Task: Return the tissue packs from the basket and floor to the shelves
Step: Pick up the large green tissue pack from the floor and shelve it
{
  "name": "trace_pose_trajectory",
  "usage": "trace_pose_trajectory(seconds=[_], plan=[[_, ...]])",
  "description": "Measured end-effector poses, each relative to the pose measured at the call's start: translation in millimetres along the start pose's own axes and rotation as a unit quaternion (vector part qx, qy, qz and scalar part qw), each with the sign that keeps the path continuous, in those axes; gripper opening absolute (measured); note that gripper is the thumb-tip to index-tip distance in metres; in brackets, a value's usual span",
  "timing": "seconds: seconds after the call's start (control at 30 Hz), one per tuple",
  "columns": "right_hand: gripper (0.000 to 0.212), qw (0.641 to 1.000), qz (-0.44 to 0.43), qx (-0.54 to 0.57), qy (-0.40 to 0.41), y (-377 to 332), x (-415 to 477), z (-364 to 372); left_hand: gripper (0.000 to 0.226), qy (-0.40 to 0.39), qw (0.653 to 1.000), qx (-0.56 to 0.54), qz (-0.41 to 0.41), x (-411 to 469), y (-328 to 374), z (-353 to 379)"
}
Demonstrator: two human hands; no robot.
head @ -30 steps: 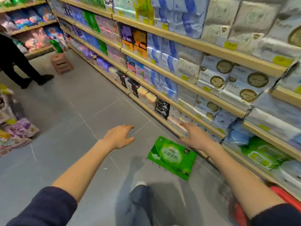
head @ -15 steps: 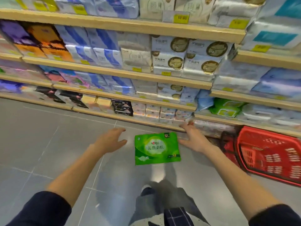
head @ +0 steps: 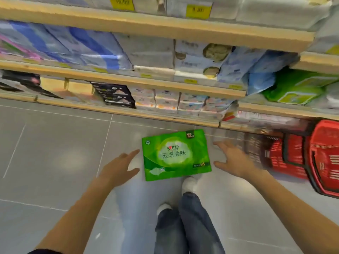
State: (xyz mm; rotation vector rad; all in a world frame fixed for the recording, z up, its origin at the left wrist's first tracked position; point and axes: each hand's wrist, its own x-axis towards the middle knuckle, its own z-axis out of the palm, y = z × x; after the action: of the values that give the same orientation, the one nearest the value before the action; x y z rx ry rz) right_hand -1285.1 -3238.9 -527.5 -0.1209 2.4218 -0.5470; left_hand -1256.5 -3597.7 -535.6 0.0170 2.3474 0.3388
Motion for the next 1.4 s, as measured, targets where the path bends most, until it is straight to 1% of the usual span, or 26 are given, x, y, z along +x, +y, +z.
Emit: trace_pose_trajectory(seconds=[0.13, 0.2, 0.3, 0.37, 0.43, 0.5, 0.57, 0.63, 0.67, 0.73, 0.87, 0.93, 1.03, 1.1, 1.27, 1.4], plan=[[0.076, 0.999, 0.013, 0.041, -0.012, 60.0, 79.6, 76.4, 0.077, -0.012, 0.999, -0.034, -0.024, 87.2, -32.3, 82.1], [0.083, 0.998, 0.012, 0.061, -0.017, 92.4, 118.4, 115.0, 0.083, -0.007, 0.998, -0.053, -0.027, 128.2, -50.5, 124.7], [0.095, 0.996, 0.020, 0.091, 0.001, 137.7, 169.9, 169.4, 0.093, -0.005, 0.996, -0.076, -0.037, 183.8, -75.3, 180.6], [0.099, 0.993, 0.018, 0.116, 0.011, 161.6, 197.6, 199.4, 0.095, -0.008, 0.995, -0.094, -0.045, 212.7, -86.1, 213.0], [0.109, 0.992, 0.010, 0.126, 0.016, 182.9, 221.2, 224.0, 0.094, -0.011, 0.992, -0.115, -0.044, 235.3, -94.4, 240.3], [0.114, 0.991, 0.005, 0.130, -0.002, 199.3, 237.0, 244.2, 0.093, -0.011, 0.986, -0.159, -0.043, 252.9, -101.5, 260.5], [0.117, 0.990, 0.012, 0.139, -0.024, 212.5, 247.4, 260.1, 0.106, -0.013, 0.978, -0.205, -0.048, 267.3, -106.9, 276.7], [0.121, 0.988, 0.021, 0.151, -0.031, 222.7, 254.2, 273.0, 0.121, -0.018, 0.971, -0.234, -0.052, 277.3, -106.7, 290.0], [0.122, 0.987, 0.027, 0.158, -0.033, 225.6, 255.3, 277.4, 0.126, -0.014, 0.967, -0.247, -0.058, 281.0, -105.9, 294.7], [0.121, 0.983, 0.033, 0.175, -0.038, 228.5, 256.0, 281.7, 0.128, 0.010, 0.960, -0.273, -0.064, 286.3, -105.1, 301.2], [0.126, 0.975, 0.046, 0.215, -0.037, 225.7, 256.6, 280.9, 0.128, 0.049, 0.945, -0.321, -0.043, 290.3, -102.4, 302.1], [0.127, 0.974, 0.051, 0.218, -0.028, 219.5, 256.4, 281.2, 0.129, 0.056, 0.945, -0.319, -0.038, 290.7, -98.5, 299.2], [0.120, 0.978, 0.048, 0.202, -0.008, 207.3, 251.2, 280.2, 0.131, 0.064, 0.953, -0.295, -0.038, 291.4, -97.4, 293.2], [0.118, 0.981, 0.051, 0.188, -0.004, 199.2, 245.8, 277.8, 0.129, 0.061, 0.955, -0.287, -0.043, 288.7, -97.7, 286.0], [0.117, 0.981, 0.052, 0.185, 0.010, 177.2, 222.9, 256.7, 0.127, 0.064, 0.966, -0.251, -0.029, 268.5, -93.5, 245.4], [0.119, 0.979, 0.051, 0.191, 0.047, 152.1, 188.5, 209.5, 0.126, 0.092, 0.969, -0.230, -0.003, 234.3, -77.0, 182.1]])
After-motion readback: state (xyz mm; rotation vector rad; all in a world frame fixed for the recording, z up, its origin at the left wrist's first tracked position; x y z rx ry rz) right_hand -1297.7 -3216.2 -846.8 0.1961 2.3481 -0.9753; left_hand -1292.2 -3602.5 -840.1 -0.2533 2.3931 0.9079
